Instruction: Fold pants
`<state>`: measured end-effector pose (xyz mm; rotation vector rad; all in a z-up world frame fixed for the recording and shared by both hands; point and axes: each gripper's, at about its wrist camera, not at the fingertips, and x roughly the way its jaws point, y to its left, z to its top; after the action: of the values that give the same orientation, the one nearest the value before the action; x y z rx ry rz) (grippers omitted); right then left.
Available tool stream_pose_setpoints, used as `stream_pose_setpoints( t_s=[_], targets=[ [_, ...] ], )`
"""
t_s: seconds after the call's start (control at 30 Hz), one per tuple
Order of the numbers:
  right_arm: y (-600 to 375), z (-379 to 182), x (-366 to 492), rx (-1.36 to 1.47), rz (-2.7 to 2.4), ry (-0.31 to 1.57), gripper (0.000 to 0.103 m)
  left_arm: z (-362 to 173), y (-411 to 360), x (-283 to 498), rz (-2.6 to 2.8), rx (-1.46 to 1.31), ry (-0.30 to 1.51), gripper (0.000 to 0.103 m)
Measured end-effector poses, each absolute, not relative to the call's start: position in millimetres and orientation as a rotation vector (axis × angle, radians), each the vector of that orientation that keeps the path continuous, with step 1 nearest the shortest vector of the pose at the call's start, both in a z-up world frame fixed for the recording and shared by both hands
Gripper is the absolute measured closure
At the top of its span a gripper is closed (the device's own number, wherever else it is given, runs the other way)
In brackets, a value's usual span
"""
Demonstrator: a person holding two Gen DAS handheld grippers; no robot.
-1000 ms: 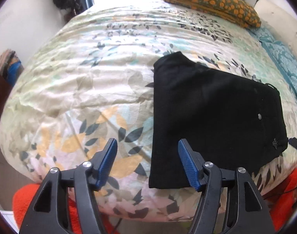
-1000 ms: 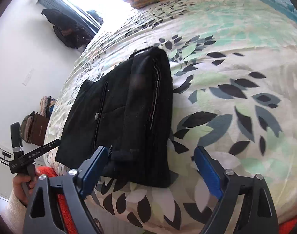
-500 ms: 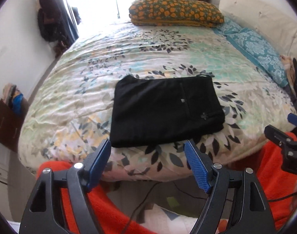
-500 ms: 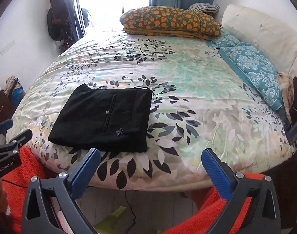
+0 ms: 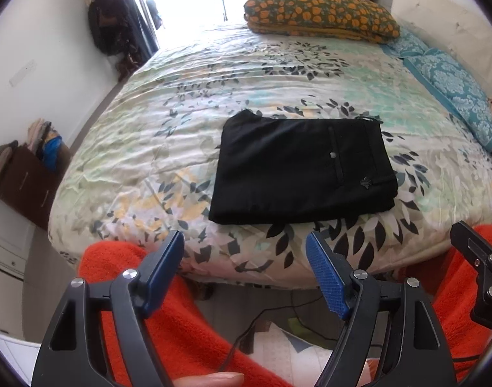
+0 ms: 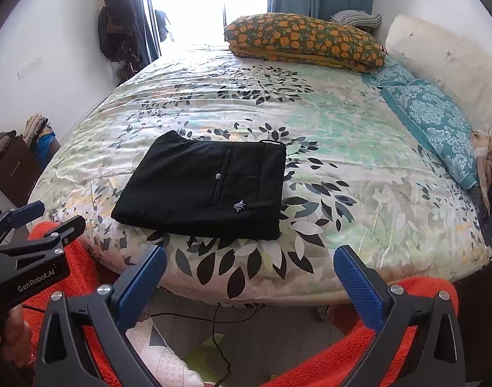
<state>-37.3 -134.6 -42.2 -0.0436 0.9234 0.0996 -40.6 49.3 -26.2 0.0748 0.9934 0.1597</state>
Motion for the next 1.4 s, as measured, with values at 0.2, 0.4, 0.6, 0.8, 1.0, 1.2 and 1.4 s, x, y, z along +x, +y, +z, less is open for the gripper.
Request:
stream_pose_setpoints(
  t_s=[0.2, 0.4, 0.6, 0.8, 1.0, 1.2, 1.4],
  targets=[
    [-133, -41, -38, -0.054, 0.094, 0.916, 0.0, -30, 49, -40, 0.144, 0.056, 1.012, 0.023],
    [-133, -44, -37, -0.054, 0.096, 0.933, 0.0, -34, 45, -38, 0.15, 0.09, 1.027, 0.016],
    [-133, -46, -36, -0.059, 0.096, 0.947, 0.0, -33, 46, -40, 0.131, 0.083, 1.034, 0.013],
    [-124, -37, -39, -0.066, 0.125, 0.941, 0.0, -23, 48, -45, 0.101, 0.058, 1.02, 0.013],
    [-115, -31, -43, -0.093, 0.148, 0.915, 0.0, -10, 50, -49, 0.112, 0.044, 0.986, 0.013],
    [-114, -34, -43, -0.094, 0.16, 0.927, 0.0, -16, 56, -47, 0.128, 0.031, 1.003, 0.013],
    [-111, -34, -44, -0.105, 0.163, 0.927, 0.0, -20, 57, -45, 0.133, 0.029, 1.014, 0.013]
  ],
)
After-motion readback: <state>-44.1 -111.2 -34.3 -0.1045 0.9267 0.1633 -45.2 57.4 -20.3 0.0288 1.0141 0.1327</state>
